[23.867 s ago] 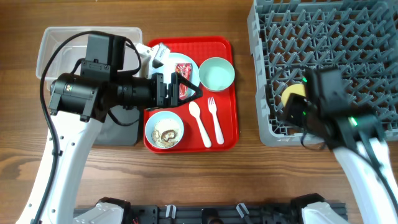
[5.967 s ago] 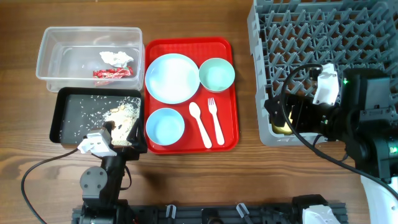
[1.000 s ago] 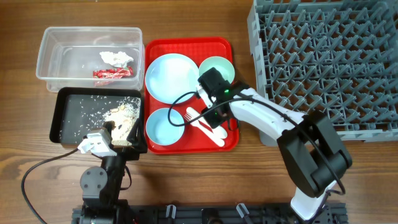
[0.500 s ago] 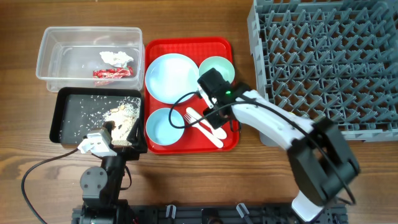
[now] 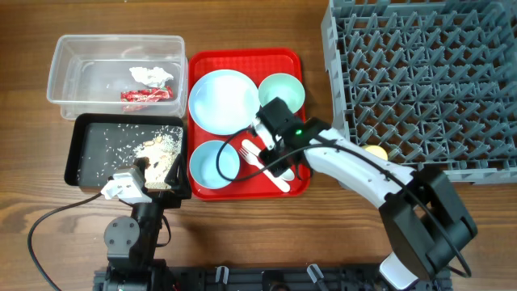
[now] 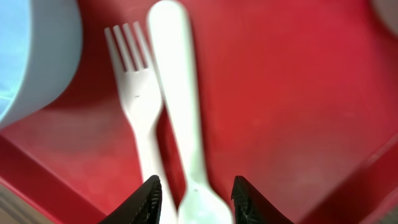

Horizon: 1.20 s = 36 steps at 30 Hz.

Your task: Sort waste into correct bins and load items into the dishwasher rack

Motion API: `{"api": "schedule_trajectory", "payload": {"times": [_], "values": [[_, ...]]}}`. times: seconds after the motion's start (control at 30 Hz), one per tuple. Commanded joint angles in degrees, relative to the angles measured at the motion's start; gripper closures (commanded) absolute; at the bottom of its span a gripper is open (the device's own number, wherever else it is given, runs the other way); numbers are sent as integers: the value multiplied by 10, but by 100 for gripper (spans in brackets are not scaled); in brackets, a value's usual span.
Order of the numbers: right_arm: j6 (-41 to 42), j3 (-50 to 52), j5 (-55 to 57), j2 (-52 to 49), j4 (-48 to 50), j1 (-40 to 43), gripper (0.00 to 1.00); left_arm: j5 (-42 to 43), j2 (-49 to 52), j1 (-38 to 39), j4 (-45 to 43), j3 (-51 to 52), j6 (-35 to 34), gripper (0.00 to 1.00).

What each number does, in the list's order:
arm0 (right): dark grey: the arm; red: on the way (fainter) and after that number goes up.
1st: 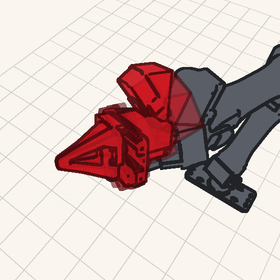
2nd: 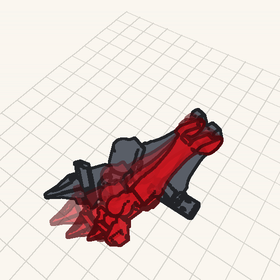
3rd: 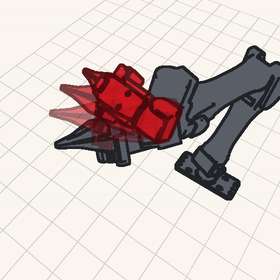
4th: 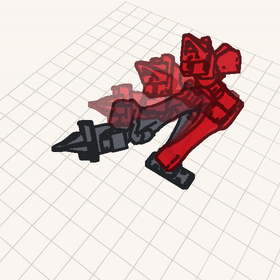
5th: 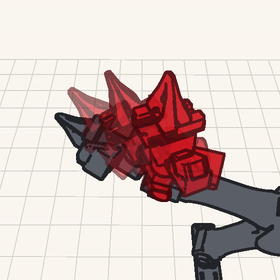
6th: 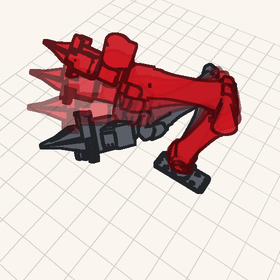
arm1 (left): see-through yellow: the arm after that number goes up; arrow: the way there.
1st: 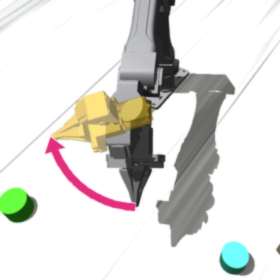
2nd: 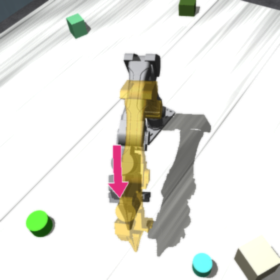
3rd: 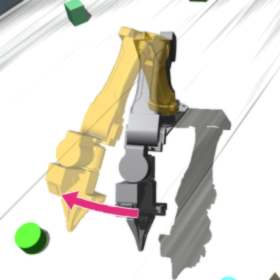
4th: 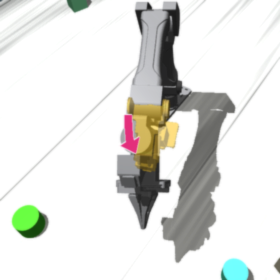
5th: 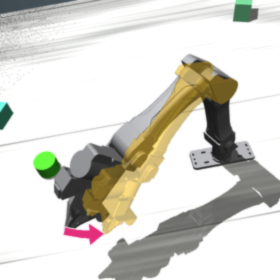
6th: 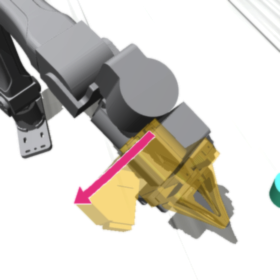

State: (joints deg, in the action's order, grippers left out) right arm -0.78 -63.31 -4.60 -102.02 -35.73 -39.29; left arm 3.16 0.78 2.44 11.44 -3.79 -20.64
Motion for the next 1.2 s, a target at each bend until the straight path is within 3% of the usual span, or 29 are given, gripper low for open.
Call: {"api": "schedule_trajectory", "payload": {"times": [0.0,0.2,0.3,0.57,0.67,0.9,1.17], "values": [[-7,11,-12,-18,14,-10,61,9,-6,-4,-3,4,3,0],[-2,11,10,-59,21,-10,60,9,-6,-4,-3,4,3,0],[29,11,76,-78,20,-9,63,9,-6,-4,-3,4,3,0],[63,6,51,-64,1,-10,87,9,-6,-4,-3,4,3,0],[71,-11,43,-28,-27,-9,93,9,-6,-4,-3,4,3,0],[130,-43,49,113,-72,7,96,9,-6,-4,-3,4,3,0],[158,-43,124,258,-70,137,92,9,-6,-4,-3,4,3,0]]}}
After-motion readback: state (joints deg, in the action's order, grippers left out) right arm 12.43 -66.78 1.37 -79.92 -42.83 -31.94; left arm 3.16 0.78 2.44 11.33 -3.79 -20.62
